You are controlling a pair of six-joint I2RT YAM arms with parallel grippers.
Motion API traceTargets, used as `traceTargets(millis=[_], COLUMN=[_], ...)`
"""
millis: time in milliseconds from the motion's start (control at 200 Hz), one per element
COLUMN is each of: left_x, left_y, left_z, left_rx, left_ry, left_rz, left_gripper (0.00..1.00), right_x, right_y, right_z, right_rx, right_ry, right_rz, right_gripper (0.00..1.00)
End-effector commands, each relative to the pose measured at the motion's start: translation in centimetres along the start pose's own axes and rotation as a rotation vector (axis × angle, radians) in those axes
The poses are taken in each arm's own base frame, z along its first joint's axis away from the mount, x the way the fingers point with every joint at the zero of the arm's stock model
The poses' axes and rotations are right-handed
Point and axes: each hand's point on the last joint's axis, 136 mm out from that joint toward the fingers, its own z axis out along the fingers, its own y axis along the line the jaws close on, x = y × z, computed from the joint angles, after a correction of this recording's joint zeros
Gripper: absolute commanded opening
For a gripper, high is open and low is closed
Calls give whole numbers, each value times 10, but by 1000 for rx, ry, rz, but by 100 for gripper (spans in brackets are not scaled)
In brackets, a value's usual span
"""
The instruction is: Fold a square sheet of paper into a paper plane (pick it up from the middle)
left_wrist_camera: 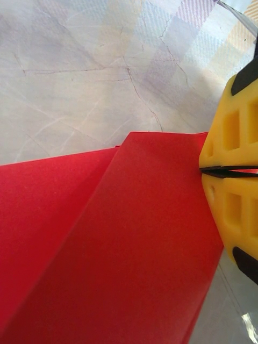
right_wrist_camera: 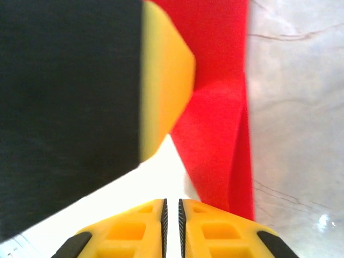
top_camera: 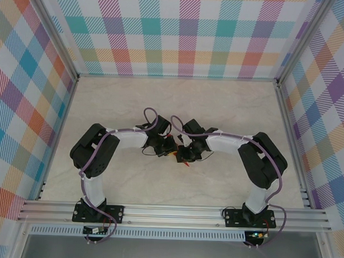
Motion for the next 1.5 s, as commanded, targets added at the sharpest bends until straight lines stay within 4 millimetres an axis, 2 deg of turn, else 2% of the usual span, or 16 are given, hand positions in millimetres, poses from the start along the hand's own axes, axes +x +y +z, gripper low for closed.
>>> traceTargets(millis=[0, 555, 675, 845, 935, 1050, 1215, 1495], left_x=[12, 13, 13, 13, 13, 13, 13, 14], left_y=[60, 65, 65, 64, 64, 65, 67, 68], left_z=[18, 19, 20, 21, 21, 21, 21, 21], left_rx=[-213, -229, -228, -227, -230, -231, -237, -242], left_ry=[22, 26, 28, 31, 31, 31, 33, 36], left_rz=[-58, -58, -59, -58, -58, -59, -58, -51], left_gripper=[12, 11, 12, 11, 11, 11, 12, 11], right_x=[1, 10, 12, 17, 24, 28, 24, 22], right_y=[-11, -35, -30, -9, -9, -19, -32, -46], right_z=[-1, -10, -12, -17, -15, -13, -13, -13], right_rx=[61, 128, 103, -13, -25, 22, 86, 109], right_ry=[15, 26, 32, 40, 67, 84, 66, 54], right_rz=[28, 37, 27, -22, -37, -33, -4, 43], right_gripper=[15, 13, 13, 15, 15, 15, 14, 14])
